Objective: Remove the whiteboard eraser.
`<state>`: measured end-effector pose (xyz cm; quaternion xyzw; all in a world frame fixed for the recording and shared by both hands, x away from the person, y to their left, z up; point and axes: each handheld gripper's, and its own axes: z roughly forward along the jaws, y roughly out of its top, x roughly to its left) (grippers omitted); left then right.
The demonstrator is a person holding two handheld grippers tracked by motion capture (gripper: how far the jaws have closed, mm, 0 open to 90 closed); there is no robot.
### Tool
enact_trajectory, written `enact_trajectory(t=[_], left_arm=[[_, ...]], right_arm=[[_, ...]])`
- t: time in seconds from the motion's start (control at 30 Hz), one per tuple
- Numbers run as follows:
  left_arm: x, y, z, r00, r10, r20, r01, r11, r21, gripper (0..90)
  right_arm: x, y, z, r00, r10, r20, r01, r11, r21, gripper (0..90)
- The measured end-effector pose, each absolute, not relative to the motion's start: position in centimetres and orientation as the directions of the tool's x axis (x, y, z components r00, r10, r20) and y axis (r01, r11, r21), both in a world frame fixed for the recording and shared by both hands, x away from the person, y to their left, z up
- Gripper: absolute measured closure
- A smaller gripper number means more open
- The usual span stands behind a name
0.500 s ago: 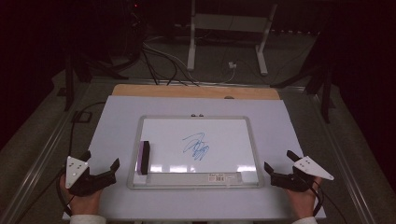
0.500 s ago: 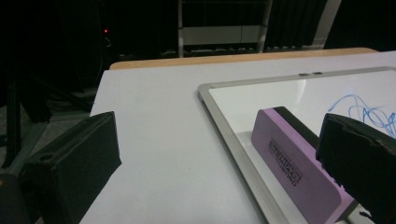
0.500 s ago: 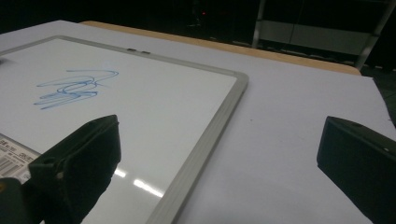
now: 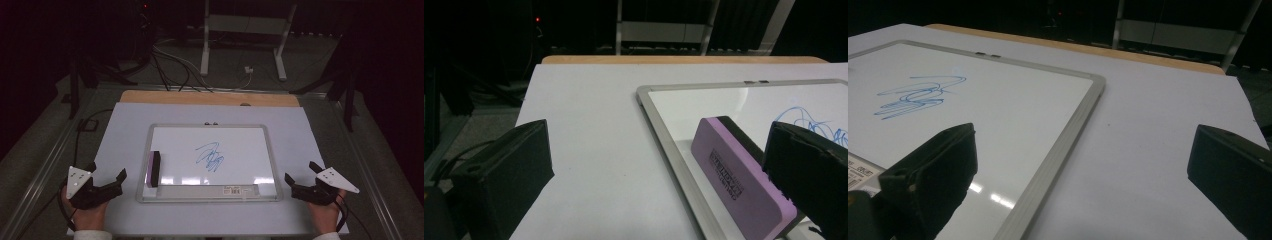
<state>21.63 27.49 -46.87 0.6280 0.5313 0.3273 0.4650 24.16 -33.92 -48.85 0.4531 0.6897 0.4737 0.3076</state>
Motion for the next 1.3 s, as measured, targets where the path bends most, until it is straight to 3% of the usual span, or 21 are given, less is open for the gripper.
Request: enact_trajectory(t=[1.3], left_arm=[[25.7,25.0,-45.3,0.327,0.94,-0.098,0.406,-0.046,0.913,0.8]], right_arm=[[23.9,-34.3,-48.9,-0.377,0.926,0.004,0.333,0.131,0.934,0.3]])
